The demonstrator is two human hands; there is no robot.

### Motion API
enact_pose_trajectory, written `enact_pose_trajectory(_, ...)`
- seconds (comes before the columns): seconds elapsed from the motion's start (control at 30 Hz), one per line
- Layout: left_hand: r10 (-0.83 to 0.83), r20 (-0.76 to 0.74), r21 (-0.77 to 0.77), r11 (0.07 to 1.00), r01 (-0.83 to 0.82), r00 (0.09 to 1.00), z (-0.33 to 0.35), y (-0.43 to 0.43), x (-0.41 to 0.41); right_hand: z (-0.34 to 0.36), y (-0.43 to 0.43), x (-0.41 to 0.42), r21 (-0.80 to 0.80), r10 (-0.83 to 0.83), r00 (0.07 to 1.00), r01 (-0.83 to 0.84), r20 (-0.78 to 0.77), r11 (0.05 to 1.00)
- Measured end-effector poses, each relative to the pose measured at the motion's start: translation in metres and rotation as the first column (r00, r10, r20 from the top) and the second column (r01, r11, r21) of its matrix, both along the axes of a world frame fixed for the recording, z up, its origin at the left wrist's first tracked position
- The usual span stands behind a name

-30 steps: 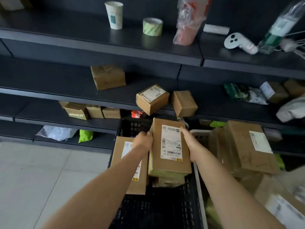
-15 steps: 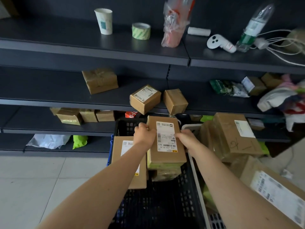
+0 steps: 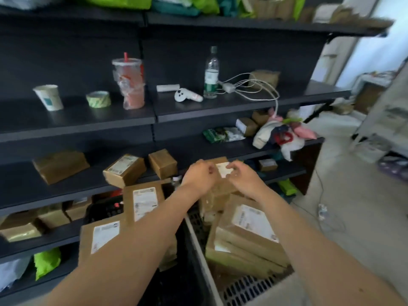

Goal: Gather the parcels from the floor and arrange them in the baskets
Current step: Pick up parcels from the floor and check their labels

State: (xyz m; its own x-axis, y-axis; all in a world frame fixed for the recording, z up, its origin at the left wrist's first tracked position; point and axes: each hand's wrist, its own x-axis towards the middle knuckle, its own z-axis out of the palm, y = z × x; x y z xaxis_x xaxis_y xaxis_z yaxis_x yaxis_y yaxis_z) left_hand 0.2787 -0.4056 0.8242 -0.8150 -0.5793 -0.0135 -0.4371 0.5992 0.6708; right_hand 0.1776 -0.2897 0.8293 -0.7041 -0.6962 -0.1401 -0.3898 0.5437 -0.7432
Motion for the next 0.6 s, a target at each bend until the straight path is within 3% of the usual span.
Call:
enact_pose_trajectory(0.1,-0.099,0.04,-0.026,0.995,0.1,0.994,0.018,0.08,-0.057,0.017,0.092,-0.045,0.038,-0.074,0.99,0.079,-0.117,0.996)
enact_pose_trajectory(0.23,-0.248,0.122,0.008,0.968,0.249,0.961,0.011,0.19,-0.129,0.018,0.233,-0.094,0.033,-0.253,0.953,0.262,-0.164,0.965)
enact_pose_trajectory(0.33,-0.381,0.15,-0.056,0.918,0.392,0.912,0.0,0.272,-0.176,0.014,0.338,-0.119,0.07,-0.373,0.903,0.395,-0.212,0.916)
enact_pose_trajectory(0.47,-0.571,0.193,-0.062,0.804,0.591,0.798,-0.011,0.368,-0.238,-0.005,0.45,-0.158,0.118,-0.554,0.821,0.569,-0.136,0.814)
enact_pose_trajectory(0.6,-0.661,0.21,-0.051,0.728,0.683,0.72,-0.042,0.438,-0.316,-0.028,0.527,-0.19,0.196,-0.679,0.728,0.682,-0.093,0.705)
